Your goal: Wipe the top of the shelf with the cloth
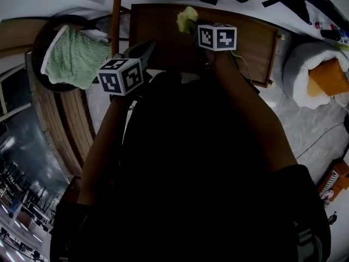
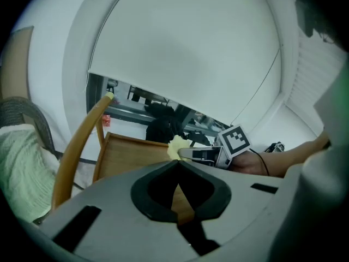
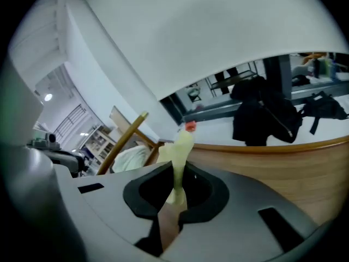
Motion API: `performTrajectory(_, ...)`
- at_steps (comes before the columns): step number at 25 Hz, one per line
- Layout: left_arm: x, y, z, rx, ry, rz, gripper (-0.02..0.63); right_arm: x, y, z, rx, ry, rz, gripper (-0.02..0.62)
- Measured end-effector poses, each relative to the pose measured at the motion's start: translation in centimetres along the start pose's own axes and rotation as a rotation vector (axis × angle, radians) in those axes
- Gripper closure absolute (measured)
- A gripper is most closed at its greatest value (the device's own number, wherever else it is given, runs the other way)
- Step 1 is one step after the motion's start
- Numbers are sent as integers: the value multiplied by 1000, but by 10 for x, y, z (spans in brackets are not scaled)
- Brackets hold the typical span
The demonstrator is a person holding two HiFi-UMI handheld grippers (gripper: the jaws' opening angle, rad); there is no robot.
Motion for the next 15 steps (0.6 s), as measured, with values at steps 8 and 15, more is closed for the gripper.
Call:
performTrajectory(8,51,54,-11,-6,24,-21,595,118,-119,-30,167,88,142,548)
performTrajectory(15,74,73,-30,34,23,-48,595,146,-178,-68,343,237,95,548)
Point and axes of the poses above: the fingertips, and each gripper's own axes: y backward along the fingers, x to its left, z out of its top, the point moved 3 cm from there along y, backward along the fingers, and after that the axes turned 6 degrees about x, right-handed, at the moved point
